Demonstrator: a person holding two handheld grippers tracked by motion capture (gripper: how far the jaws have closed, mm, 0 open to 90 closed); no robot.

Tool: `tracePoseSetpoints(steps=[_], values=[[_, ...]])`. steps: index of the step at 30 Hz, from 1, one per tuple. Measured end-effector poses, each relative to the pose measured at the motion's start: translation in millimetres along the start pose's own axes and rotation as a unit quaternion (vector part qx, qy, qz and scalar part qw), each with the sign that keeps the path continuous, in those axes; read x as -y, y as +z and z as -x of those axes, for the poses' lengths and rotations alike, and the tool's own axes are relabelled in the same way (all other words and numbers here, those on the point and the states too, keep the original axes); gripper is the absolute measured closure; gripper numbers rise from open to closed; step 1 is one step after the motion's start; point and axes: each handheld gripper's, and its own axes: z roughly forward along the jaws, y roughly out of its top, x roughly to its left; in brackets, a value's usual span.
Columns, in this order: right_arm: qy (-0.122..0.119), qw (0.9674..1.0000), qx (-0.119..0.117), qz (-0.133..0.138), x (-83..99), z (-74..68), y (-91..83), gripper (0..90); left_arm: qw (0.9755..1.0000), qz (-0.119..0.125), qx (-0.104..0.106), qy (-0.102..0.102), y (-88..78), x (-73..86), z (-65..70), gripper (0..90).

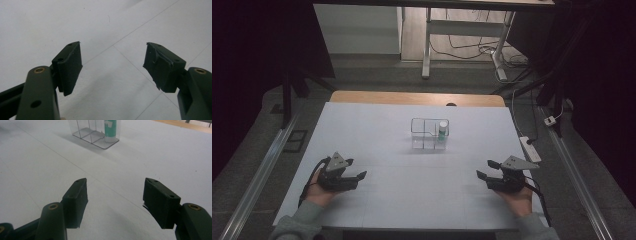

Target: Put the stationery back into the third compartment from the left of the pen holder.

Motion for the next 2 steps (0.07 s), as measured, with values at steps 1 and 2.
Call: tracePoseSetpoints(steps=[1,2], values=[[0.0,1.0,-0.002,0.001,-0.1,0.1,-0.4,35.7,1.0,0.0,0.0,0.0,0.1,0.0,0.2,29.9],[0.001,1.0,-0.002,0.002,-0.3,0.1,-0.6,35.7,1.0,0.0,0.0,0.0,0.2,0.0,0.4,29.9]])
